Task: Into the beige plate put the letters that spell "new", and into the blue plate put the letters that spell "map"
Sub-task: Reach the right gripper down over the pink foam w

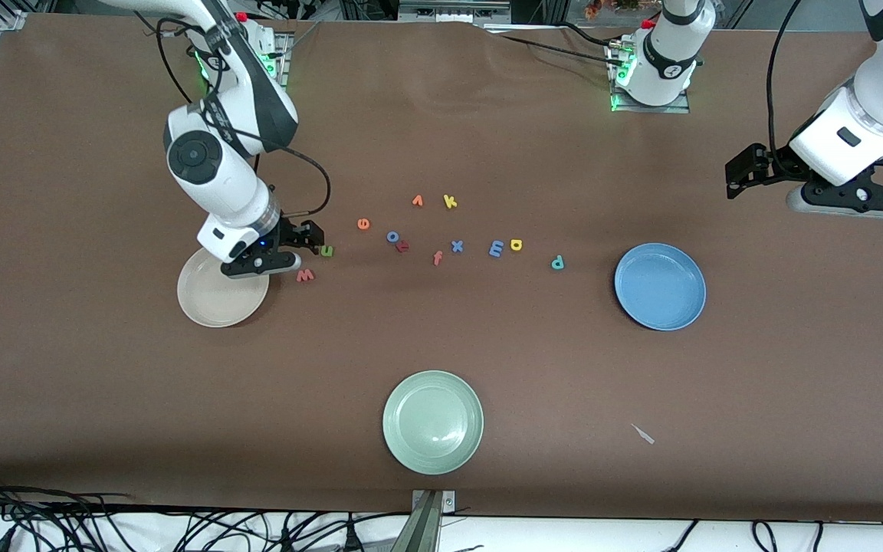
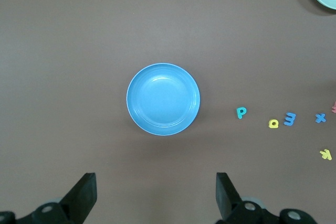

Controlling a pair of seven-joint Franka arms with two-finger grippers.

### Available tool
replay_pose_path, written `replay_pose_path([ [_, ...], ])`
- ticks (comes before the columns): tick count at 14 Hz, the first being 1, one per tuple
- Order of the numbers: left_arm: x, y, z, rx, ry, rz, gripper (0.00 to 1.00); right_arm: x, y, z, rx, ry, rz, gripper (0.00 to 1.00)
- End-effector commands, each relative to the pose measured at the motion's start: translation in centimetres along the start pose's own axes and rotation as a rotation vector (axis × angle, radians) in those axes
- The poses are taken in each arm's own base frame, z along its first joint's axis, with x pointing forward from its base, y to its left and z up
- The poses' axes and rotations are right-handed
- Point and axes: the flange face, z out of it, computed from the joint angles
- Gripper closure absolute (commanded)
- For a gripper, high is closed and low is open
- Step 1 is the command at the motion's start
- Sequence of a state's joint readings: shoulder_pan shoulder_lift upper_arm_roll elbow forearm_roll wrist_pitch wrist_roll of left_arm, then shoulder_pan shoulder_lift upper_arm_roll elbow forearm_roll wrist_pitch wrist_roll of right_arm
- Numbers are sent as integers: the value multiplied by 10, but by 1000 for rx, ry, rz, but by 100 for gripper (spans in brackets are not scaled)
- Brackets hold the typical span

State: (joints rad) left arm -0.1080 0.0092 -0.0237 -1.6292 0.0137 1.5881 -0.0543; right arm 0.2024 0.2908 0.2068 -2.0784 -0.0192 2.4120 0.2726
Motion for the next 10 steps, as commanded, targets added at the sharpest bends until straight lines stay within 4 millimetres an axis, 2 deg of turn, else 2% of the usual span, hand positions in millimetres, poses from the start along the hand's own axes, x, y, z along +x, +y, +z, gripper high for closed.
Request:
replay_pose_path([
  [1, 2, 0, -5, -23, -6, 13, 0, 4, -1, 43, 10, 19, 7, 0],
  [3, 1, 0, -5, -24, -7, 14, 0, 2, 0, 72, 7, 27, -16, 0],
  [5, 0, 5, -3, -23, -23, 24, 0, 0, 7, 88, -1, 25, -17, 0],
  [10, -3, 8, -2, -22, -43, 29, 0, 3, 11, 95, -68, 29, -58, 0],
])
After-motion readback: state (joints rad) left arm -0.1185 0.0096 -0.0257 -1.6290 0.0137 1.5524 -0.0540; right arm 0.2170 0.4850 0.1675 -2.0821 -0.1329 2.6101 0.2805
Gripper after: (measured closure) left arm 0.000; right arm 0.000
